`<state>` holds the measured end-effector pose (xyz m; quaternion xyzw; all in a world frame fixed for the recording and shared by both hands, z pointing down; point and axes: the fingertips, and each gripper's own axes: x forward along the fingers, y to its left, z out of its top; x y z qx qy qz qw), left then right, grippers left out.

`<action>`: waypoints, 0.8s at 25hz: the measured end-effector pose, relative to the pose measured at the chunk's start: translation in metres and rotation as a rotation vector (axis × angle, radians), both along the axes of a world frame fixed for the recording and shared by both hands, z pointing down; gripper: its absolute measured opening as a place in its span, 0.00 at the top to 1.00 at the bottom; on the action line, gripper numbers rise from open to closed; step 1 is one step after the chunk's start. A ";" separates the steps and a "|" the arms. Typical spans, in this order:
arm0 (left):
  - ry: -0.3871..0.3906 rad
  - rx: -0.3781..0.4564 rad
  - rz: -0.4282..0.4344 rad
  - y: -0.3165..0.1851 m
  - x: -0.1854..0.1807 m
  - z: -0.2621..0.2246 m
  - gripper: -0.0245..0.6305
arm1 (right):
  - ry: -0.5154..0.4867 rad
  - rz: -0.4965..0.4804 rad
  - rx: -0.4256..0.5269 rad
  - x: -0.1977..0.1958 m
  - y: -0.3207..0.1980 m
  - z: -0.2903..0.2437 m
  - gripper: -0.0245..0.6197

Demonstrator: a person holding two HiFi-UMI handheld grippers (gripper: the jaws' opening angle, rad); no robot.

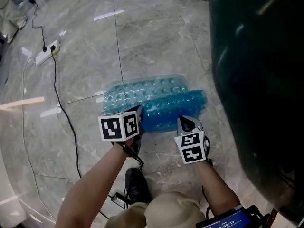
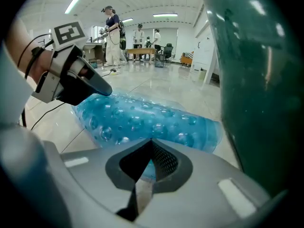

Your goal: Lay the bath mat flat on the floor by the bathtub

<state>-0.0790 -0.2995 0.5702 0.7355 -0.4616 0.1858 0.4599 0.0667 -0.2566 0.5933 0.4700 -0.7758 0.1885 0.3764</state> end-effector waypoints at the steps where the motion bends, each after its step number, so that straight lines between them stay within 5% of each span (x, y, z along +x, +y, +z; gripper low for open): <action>1: -0.010 -0.016 0.001 0.004 0.001 0.007 0.95 | -0.009 -0.005 -0.010 0.001 0.005 0.000 0.95; 7: -0.077 0.001 0.013 0.028 0.005 0.019 0.96 | -0.138 -0.001 0.049 -0.019 -0.016 -0.054 0.95; 13: -0.023 -0.017 0.040 0.061 0.018 0.008 0.96 | -0.011 -0.020 -0.032 -0.033 -0.047 -0.031 0.95; 16: -0.010 0.046 0.054 0.070 0.023 -0.008 0.95 | 0.060 -0.061 -0.014 -0.032 -0.032 -0.017 0.95; 20: -0.066 0.160 0.055 0.064 0.020 -0.022 0.95 | 0.026 -0.075 -0.022 -0.031 0.004 -0.009 0.95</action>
